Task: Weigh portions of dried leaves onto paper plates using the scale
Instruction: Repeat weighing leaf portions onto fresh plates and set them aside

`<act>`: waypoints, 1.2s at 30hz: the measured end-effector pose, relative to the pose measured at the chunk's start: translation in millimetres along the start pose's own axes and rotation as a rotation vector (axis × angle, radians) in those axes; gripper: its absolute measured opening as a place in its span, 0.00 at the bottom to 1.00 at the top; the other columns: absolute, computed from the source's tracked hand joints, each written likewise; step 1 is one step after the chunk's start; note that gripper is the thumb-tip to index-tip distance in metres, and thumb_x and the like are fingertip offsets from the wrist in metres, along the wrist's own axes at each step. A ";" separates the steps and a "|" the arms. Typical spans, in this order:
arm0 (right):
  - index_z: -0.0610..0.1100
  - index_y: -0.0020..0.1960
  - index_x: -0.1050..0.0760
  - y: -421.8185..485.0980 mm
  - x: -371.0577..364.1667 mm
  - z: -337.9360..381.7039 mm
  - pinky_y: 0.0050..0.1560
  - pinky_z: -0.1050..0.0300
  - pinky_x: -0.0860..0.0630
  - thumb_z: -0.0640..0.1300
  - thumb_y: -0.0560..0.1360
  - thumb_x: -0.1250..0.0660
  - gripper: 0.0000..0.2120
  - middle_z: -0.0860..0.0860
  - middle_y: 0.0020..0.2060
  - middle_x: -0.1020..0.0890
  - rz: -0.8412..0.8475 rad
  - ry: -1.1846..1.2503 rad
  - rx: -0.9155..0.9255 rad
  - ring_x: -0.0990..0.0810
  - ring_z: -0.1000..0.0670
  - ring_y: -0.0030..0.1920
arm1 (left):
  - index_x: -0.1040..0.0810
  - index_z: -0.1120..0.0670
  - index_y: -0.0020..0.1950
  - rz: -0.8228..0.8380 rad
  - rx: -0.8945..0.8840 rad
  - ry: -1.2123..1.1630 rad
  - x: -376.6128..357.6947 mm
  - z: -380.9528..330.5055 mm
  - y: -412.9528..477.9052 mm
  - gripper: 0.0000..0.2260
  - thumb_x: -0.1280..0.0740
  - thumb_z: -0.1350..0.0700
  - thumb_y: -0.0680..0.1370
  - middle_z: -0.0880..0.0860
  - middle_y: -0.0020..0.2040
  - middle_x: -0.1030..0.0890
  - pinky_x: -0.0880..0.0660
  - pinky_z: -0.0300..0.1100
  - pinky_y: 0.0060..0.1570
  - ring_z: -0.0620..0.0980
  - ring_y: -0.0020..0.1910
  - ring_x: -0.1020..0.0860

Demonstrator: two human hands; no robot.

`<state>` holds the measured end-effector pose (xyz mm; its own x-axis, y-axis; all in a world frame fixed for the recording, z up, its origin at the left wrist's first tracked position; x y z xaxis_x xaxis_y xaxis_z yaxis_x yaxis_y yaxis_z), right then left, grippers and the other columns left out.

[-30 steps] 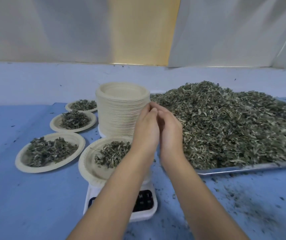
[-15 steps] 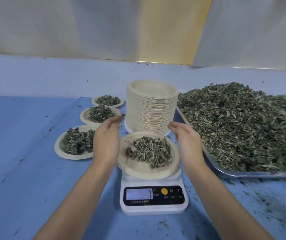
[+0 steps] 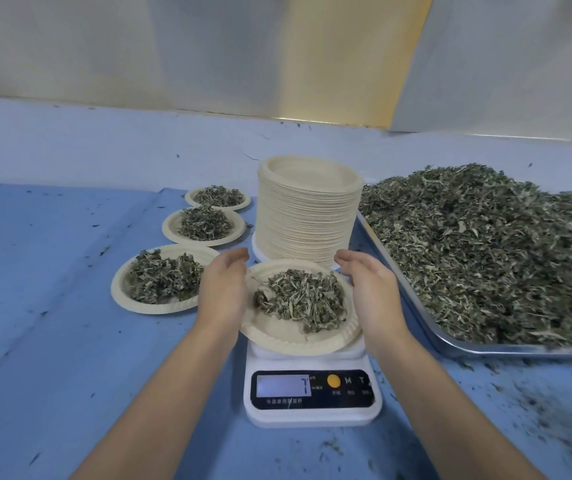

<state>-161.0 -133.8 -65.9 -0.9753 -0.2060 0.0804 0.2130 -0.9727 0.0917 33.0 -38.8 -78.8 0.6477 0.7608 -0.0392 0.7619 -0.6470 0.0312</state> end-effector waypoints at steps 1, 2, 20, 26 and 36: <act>0.50 0.56 0.21 -0.4 0.3 0.9 0.40 0.67 0.29 0.40 0.78 0.41 0.13 0.59 0.49 0.19 -0.001 0.014 -0.001 0.24 0.64 0.43 | 0.25 0.56 0.63 0.008 -0.009 0.005 0.1 -0.4 0.0 0.14 0.41 0.65 0.79 0.49 0.57 0.22 0.33 0.37 0.56 0.45 0.56 0.26; 0.50 0.56 0.21 -0.8 0.2 2.3 0.43 0.65 0.29 0.39 0.78 0.41 0.13 0.57 0.50 0.19 0.000 0.024 0.001 0.23 0.61 0.47 | 0.25 0.56 0.64 0.017 -0.013 0.000 0.4 -0.7 0.1 0.15 0.40 0.67 0.79 0.50 0.57 0.22 0.32 0.37 0.56 0.45 0.56 0.25; 0.44 0.40 0.20 -7.0 -49.6 27.1 0.48 0.49 0.20 0.35 0.71 0.27 0.05 0.41 0.42 0.16 0.259 -0.171 -0.065 0.18 0.45 0.42 | 0.20 0.51 0.46 -0.109 0.043 -0.176 78.2 -18.1 21.0 0.16 0.37 0.72 0.75 0.53 0.55 0.19 0.24 0.52 0.57 0.54 0.55 0.20; 0.48 0.36 0.19 -13.9 -83.3 24.3 0.47 0.51 0.21 0.35 0.68 0.27 0.08 0.46 0.37 0.16 0.303 -0.264 -0.064 0.19 0.48 0.41 | 0.20 0.49 0.45 -0.164 -0.077 -0.081 127.2 -52.1 21.8 0.09 0.35 0.62 0.77 0.48 0.43 0.20 0.24 0.34 0.37 0.39 0.38 0.20; 0.46 0.38 0.21 -57.2 -169.2 5.7 0.52 0.46 0.19 0.36 0.67 0.29 0.06 0.44 0.40 0.16 0.613 -0.469 -0.074 0.16 0.43 0.44 | 0.20 0.48 0.39 -0.193 -0.219 -0.057 152.4 -100.7 19.4 0.14 0.39 0.63 0.77 0.47 0.51 0.19 0.29 0.43 0.61 0.45 0.60 0.25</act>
<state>-7.8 -42.7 -79.0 -0.5538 -0.6591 0.5088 0.6858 -0.7076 -0.1703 146.6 69.7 16.4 0.4940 0.8610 -0.1212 0.8574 -0.4593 0.2322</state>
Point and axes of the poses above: each hand's wrist, its own y-axis towards the middle knuckle, its own x-axis out of the back of the hand, z = x × y, the point moved 8 cm from there along y, towards the middle knuckle
